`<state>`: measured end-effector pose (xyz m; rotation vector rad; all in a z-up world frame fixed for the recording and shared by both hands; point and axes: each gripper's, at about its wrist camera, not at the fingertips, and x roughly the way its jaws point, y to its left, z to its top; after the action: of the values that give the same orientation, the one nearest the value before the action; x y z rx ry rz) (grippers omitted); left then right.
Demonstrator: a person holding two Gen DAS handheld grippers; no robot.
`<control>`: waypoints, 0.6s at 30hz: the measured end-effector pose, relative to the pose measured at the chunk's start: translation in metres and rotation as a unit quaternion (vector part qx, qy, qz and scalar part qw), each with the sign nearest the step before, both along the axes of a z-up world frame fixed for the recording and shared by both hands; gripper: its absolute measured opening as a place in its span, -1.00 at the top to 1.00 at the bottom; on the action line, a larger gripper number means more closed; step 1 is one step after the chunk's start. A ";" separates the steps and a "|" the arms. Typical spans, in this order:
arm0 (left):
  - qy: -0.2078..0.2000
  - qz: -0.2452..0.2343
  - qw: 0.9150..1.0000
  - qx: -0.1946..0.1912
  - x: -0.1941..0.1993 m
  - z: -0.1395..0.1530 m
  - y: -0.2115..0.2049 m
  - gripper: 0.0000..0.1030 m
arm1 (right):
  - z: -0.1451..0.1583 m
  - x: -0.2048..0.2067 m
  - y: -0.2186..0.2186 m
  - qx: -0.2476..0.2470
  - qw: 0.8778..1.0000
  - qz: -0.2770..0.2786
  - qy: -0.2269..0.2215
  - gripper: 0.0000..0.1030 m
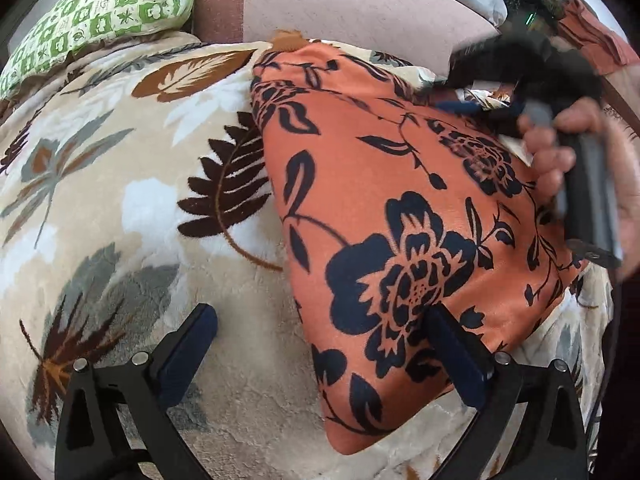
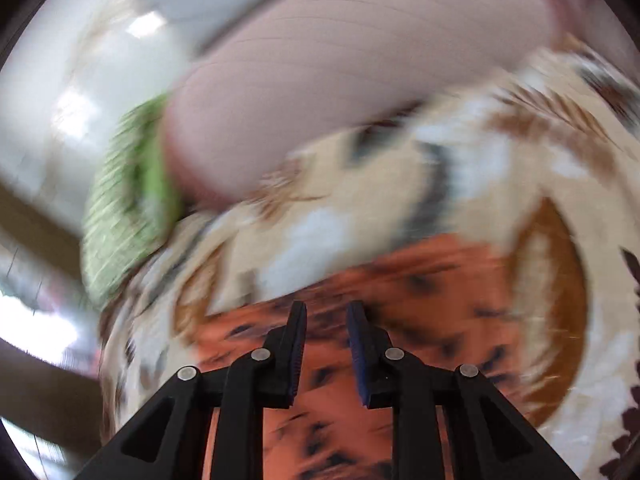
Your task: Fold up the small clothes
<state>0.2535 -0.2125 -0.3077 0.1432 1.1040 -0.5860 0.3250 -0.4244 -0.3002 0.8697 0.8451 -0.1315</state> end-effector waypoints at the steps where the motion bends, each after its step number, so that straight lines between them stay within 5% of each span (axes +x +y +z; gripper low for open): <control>1: -0.004 0.001 1.000 0.005 -0.001 -0.001 -0.002 -1.00 | -0.020 0.004 -0.008 0.023 0.999 0.002 0.025 0.55; 4: -0.007 0.001 1.000 0.019 -0.003 -0.001 -0.002 -1.00 | -0.026 -0.001 -0.013 0.042 0.999 -0.002 0.001 0.58; 9: 0.013 -0.011 1.000 0.024 0.005 0.009 0.000 -1.00 | 0.006 -0.027 0.007 -0.007 1.000 0.007 -0.009 0.53; 14: -0.068 0.009 0.997 0.032 0.008 0.033 0.008 -1.00 | 0.024 -0.082 0.016 -0.009 0.999 -0.004 -0.040 0.53; 18: -0.012 0.015 1.000 0.017 0.020 0.015 0.010 -1.00 | 0.006 -0.097 0.029 -0.016 1.000 0.009 0.014 0.51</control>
<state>0.2737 -0.2024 -0.2928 0.1626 1.0911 -0.5384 0.2283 -0.3958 -0.2944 0.8312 0.8750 -0.1424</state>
